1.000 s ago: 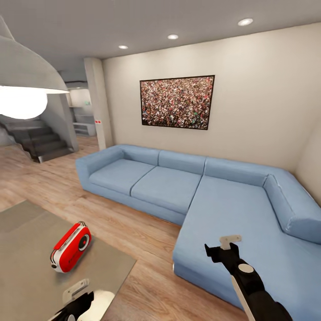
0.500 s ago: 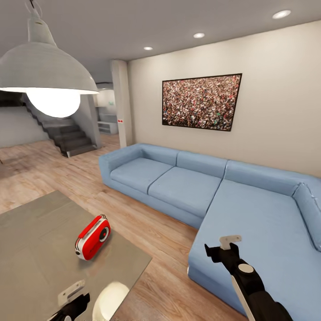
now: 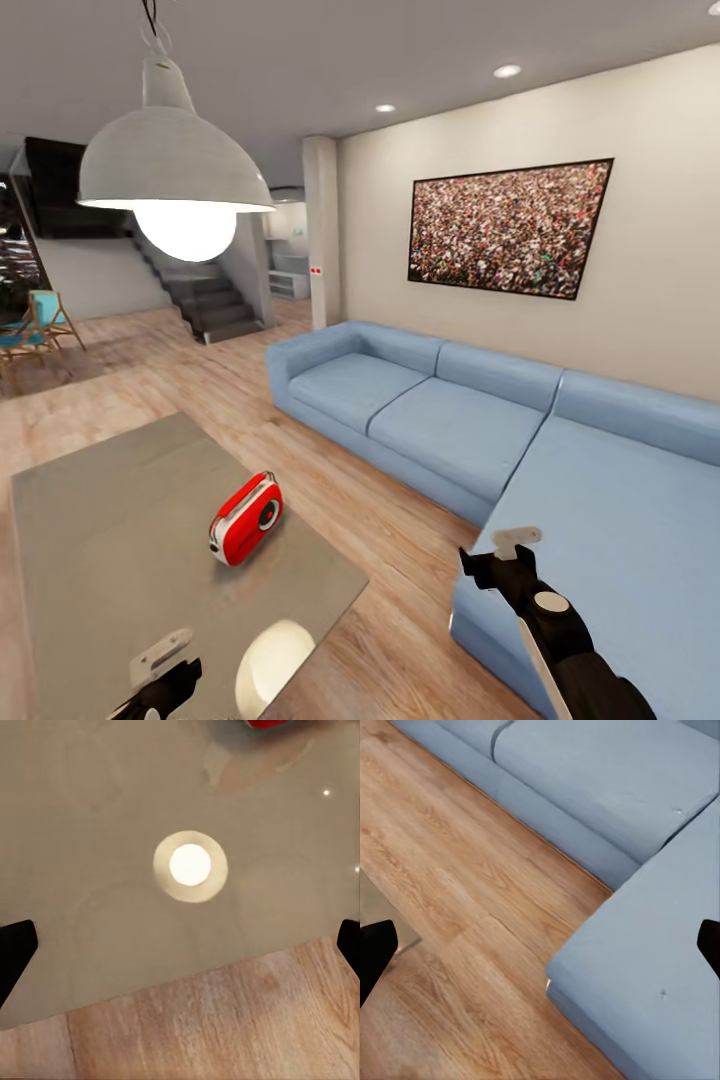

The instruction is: Turn on the radio receiver that's on the table in the living room.

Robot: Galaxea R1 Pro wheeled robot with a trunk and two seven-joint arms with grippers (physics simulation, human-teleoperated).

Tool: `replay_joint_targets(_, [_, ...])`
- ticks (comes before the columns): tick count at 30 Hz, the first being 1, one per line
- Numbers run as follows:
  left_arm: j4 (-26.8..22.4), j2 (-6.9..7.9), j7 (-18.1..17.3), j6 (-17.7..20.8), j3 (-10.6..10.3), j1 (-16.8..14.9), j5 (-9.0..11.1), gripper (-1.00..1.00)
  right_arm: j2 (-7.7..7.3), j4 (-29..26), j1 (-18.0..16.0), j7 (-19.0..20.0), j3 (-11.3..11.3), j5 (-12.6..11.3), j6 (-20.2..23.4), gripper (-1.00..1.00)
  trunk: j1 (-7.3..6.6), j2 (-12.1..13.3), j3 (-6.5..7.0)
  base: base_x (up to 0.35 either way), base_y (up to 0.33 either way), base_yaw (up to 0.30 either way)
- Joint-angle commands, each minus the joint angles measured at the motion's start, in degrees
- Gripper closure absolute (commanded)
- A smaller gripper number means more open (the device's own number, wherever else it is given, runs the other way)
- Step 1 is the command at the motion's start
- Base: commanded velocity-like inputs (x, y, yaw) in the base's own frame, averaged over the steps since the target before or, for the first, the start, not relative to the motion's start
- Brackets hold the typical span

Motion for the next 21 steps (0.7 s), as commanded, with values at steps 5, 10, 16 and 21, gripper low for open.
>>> replay_joint_targets(5, [0.0, 0.0, 0.1, 0.0, 0.0, 0.0, 0.0, -1.0, 0.0, 0.0, 0.0, 0.0, 0.0, 0.1, 0.0, -1.0, 0.0, 0.0, 0.0, 0.197, -0.191, 0.262])
replay_joint_targets(10, [0.1, 0.0, 0.1, 0.0, 0.0, 0.0, 0.0, -1.0, 0.0, 0.0, 0.0, 0.0, 0.0, 0.0, 0.0, -1.0, 0.0, 0.0, 0.0, 0.245, -0.235, 0.009])
replay_joint_targets(16, [0.1, 0.0, 0.1, 0.0, 0.0, 0.0, 0.0, -1.0, 0.0, 0.0, 0.0, 0.0, 0.0, 0.1, 0.0, -1.0, 0.0, 0.0, 0.0, 0.245, -0.235, 0.0])
replay_joint_targets(21, [0.1, 0.0, 0.1, 0.0, 0.0, 0.0, 0.0, -1.0, 0.0, 0.0, 0.0, 0.0, 0.0, 0.0, 0.0, -1.0, 0.0, 0.0, 0.0, 0.245, -0.235, 0.0])
